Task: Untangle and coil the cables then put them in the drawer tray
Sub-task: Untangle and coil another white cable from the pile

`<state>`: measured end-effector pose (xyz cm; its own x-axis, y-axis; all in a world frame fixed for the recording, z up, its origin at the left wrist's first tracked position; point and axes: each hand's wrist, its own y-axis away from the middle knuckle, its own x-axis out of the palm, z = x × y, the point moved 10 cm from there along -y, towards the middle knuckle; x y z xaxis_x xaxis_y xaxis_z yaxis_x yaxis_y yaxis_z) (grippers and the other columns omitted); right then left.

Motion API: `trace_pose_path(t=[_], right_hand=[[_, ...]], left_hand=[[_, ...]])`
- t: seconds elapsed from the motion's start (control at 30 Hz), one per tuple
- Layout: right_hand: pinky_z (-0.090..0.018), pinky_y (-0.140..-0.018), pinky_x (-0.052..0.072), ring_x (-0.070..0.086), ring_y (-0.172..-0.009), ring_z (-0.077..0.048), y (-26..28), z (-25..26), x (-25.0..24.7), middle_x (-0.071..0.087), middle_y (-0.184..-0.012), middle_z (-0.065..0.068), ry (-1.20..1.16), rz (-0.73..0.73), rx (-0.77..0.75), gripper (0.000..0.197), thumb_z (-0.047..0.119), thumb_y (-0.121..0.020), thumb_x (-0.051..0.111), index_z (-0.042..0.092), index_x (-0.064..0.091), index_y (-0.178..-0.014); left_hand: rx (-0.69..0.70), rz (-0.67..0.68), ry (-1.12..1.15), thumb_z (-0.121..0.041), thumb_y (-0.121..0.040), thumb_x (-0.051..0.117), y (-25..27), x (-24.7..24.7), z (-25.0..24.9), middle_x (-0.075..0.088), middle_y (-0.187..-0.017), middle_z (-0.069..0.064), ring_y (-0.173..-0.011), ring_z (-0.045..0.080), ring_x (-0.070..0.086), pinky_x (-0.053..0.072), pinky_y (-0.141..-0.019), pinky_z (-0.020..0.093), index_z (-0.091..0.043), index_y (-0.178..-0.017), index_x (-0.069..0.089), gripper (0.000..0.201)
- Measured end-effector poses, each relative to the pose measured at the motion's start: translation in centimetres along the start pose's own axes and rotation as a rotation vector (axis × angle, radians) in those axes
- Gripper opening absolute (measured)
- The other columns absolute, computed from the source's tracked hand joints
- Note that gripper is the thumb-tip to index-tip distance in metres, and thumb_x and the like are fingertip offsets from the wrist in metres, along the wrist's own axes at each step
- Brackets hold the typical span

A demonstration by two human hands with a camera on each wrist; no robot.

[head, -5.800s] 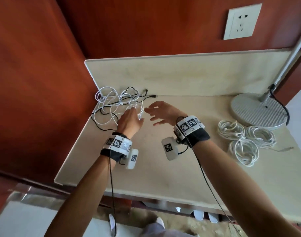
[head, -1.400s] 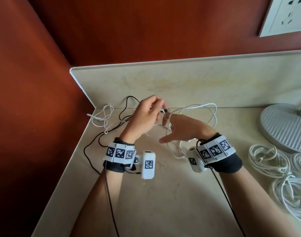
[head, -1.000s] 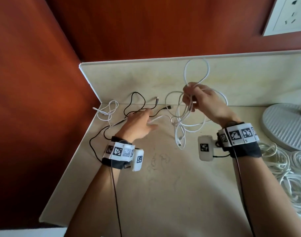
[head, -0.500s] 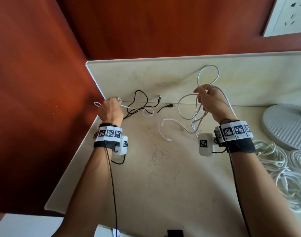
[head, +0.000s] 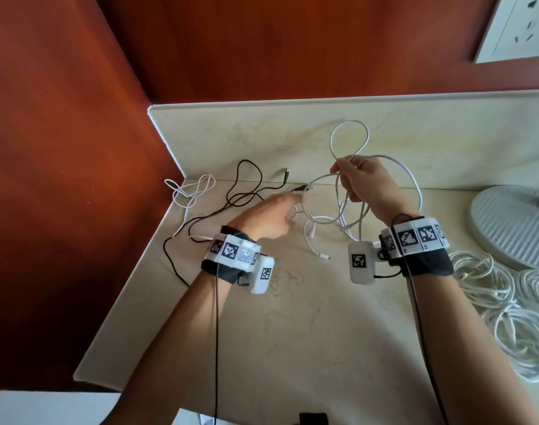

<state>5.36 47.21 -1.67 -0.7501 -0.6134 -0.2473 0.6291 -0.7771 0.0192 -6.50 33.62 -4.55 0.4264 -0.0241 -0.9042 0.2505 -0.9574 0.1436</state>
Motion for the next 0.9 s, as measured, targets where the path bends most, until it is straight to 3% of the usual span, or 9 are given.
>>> trace_pose_path(t=[0.1,0.27,0.43,0.53,0.63,0.7,0.77,0.83,0.9], right_hand=[[-0.023,-0.046,0.033,0.037,-0.043,-0.009,0.3,0.0,0.1,0.05,-0.058,0.004,0.06,0.0,0.005,0.027,0.02,-0.103,0.051,0.016,0.07,-0.084],[-0.025,-0.047,0.038,0.045,-0.041,-0.007,0.0,-0.5,-0.4,0.056,-0.065,-0.003,0.253,-0.035,0.02,0.029,0.021,-0.104,0.049,0.018,0.07,-0.084],[-0.027,-0.049,0.037,0.045,-0.049,-0.017,-0.4,-0.8,-0.6,0.058,-0.073,-0.008,0.304,-0.043,0.04,0.03,0.021,-0.104,0.048,0.017,0.07,-0.084],[-0.025,-0.049,0.038,0.044,-0.043,-0.01,-0.3,-1.1,0.0,0.057,-0.068,-0.004,0.241,-0.012,0.067,0.031,0.023,-0.104,0.048,0.021,0.07,-0.082],[-0.024,-0.049,0.037,0.041,-0.044,-0.009,-0.1,-1.0,1.2,0.052,-0.059,0.005,0.082,0.057,0.055,0.032,0.024,-0.107,0.049,0.016,0.071,-0.085],[-0.023,-0.048,0.033,0.036,-0.048,-0.01,0.1,-0.5,2.0,0.046,-0.055,0.006,-0.098,0.106,0.037,0.031,0.022,-0.109,0.049,0.013,0.069,-0.087],[-0.021,-0.046,0.031,0.033,-0.051,-0.012,0.0,-0.1,2.2,0.043,-0.055,0.004,-0.253,0.106,0.031,0.032,0.022,-0.11,0.048,0.012,0.068,-0.088],[-0.021,-0.046,0.033,0.036,-0.05,-0.012,-0.3,-0.2,1.6,0.045,-0.055,0.005,-0.343,0.061,0.045,0.032,0.026,-0.111,0.048,0.013,0.068,-0.089],[-0.021,-0.048,0.038,0.042,-0.051,-0.01,-0.4,-0.9,0.8,0.05,-0.057,0.006,-0.331,0.008,0.082,0.032,0.032,-0.109,0.052,0.012,0.069,-0.091]], left_hand=[[0.049,0.045,-0.043,-0.016,-0.096,0.069,-1.2,1.7,-0.1,0.066,-0.111,-0.004,-0.102,0.019,0.064,0.05,-0.082,0.03,-0.024,-0.121,0.071,0.026],[-0.046,-0.35,0.134,-0.012,-0.102,0.058,-1.3,-3.8,1.6,0.064,-0.071,-0.01,-0.058,-0.003,0.058,0.041,-0.056,0.018,-0.013,-0.084,0.074,0.024],[-0.251,-0.544,0.146,-0.013,-0.1,0.054,-0.1,-7.0,5.4,0.059,-0.067,0.017,-0.066,0.035,0.057,0.037,-0.059,0.037,-0.012,-0.063,0.054,0.037],[-0.413,-0.42,0.012,-0.02,-0.104,0.051,0.2,-6.9,7.1,0.065,-0.096,0.029,-0.089,0.044,0.062,0.037,-0.067,0.037,0.002,-0.084,0.06,0.031],[-0.314,-0.418,-0.03,-0.026,-0.106,0.048,0.1,-7.3,4.6,0.063,-0.116,0.018,-0.106,0.036,0.061,0.044,-0.079,0.037,-0.002,-0.1,0.062,0.028],[-0.183,-0.369,0.13,-0.04,-0.104,0.051,-0.1,-6.9,1.8,0.07,-0.104,0.005,-0.097,0.025,0.065,0.05,-0.08,0.037,-0.008,-0.102,0.069,0.037],[-0.123,-0.084,0.227,-0.051,-0.101,0.058,-0.4,-4.2,-0.8,0.071,-0.082,-0.01,-0.077,0.011,0.063,0.047,-0.071,0.033,-0.015,-0.096,0.073,0.039],[-0.058,0.095,0.266,-0.037,-0.103,0.059,-0.4,-2.2,-2.5,0.07,-0.067,-0.009,-0.06,0.004,0.056,0.042,-0.063,0.03,-0.015,-0.093,0.075,0.029],[-0.016,-0.021,0.382,-0.026,-0.106,0.052,-0.6,-3.4,-2.5,0.065,-0.059,-0.001,-0.051,0.007,0.052,0.04,-0.06,0.029,-0.011,-0.086,0.075,0.035]])
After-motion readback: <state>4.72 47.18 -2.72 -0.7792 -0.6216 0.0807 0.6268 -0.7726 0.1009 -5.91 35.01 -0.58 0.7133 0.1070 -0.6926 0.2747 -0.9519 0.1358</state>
